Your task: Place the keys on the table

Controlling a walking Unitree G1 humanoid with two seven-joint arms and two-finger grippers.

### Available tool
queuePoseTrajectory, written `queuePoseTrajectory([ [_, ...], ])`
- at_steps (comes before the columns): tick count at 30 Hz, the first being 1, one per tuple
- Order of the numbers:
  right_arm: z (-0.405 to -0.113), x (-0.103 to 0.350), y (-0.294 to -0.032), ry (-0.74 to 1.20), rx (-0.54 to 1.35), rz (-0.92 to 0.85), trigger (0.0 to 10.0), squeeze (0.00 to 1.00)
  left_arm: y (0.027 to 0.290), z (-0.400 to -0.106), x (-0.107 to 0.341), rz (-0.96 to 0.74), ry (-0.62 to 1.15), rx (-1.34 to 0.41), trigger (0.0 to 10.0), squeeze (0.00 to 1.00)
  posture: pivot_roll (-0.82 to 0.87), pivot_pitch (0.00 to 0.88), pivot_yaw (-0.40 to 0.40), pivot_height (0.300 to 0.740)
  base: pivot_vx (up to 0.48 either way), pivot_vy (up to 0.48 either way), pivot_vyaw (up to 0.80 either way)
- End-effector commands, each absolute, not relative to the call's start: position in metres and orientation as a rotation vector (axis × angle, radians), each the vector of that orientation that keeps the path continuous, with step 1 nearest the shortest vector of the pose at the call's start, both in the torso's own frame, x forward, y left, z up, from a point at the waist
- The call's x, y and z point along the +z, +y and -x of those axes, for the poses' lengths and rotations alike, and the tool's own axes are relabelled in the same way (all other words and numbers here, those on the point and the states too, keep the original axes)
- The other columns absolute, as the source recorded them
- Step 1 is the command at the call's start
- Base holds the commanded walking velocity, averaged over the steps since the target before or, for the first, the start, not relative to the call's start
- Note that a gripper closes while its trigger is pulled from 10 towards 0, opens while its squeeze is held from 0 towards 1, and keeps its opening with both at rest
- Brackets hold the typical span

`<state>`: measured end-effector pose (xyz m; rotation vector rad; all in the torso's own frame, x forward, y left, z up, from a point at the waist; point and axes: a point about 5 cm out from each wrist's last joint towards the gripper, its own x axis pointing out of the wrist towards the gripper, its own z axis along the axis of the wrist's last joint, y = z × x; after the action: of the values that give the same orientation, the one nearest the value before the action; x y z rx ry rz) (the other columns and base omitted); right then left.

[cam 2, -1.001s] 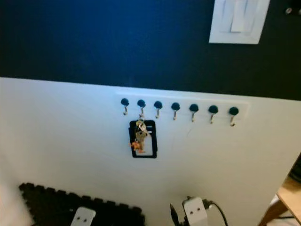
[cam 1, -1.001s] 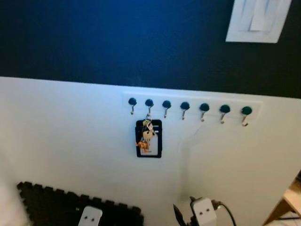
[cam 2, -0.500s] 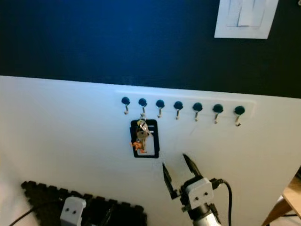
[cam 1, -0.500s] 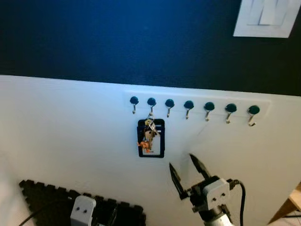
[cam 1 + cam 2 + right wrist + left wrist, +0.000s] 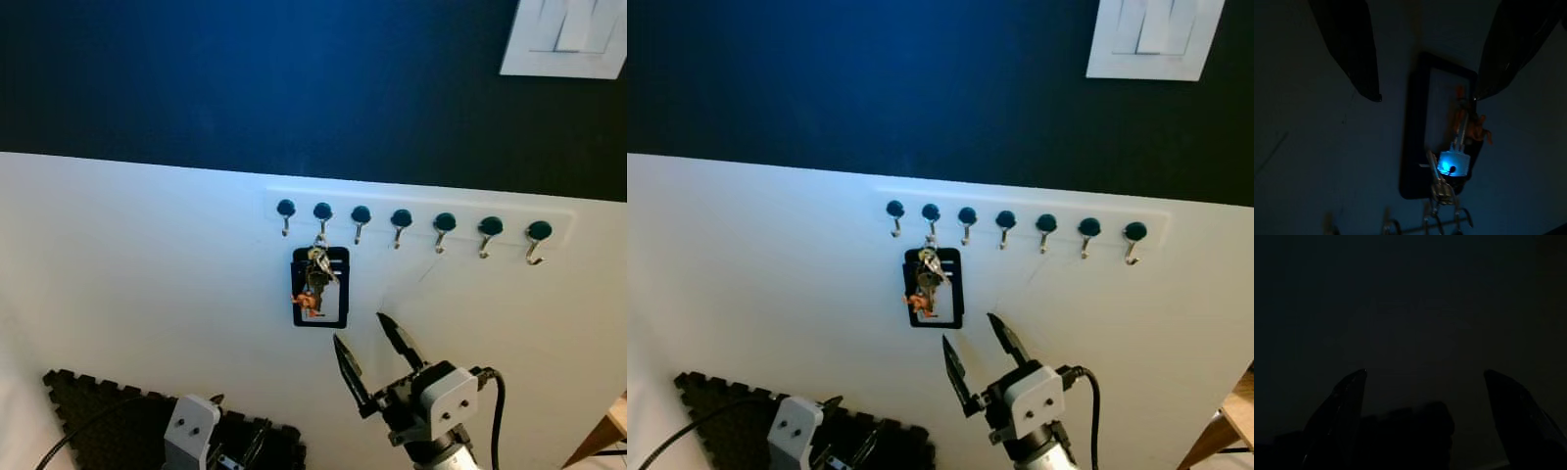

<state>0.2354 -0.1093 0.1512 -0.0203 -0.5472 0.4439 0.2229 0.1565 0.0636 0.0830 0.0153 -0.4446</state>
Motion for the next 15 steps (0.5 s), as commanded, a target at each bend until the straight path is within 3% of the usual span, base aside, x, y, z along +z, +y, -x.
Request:
queuePoseTrajectory([
  [1, -0.236, 0.157, -0.105, -0.555, 0.460, -0.009, 10.0, 0.00, 0.157, -0.222, 0.060, -0.096, 0.041, -0.449, 10.0, 0.00, 0.05, 0.036, 0.000, 0.740, 0.000, 0.000, 0.00],
  [15, -0.236, 0.172, -0.075, -0.535, 0.663, -0.045, 10.0, 0.00, 0.157, -0.226, 0.068, -0.100, 0.019, -0.436, 10.0, 0.00, 0.06, 0.034, -0.009, 0.740, 0.000, 0.000, 0.00],
])
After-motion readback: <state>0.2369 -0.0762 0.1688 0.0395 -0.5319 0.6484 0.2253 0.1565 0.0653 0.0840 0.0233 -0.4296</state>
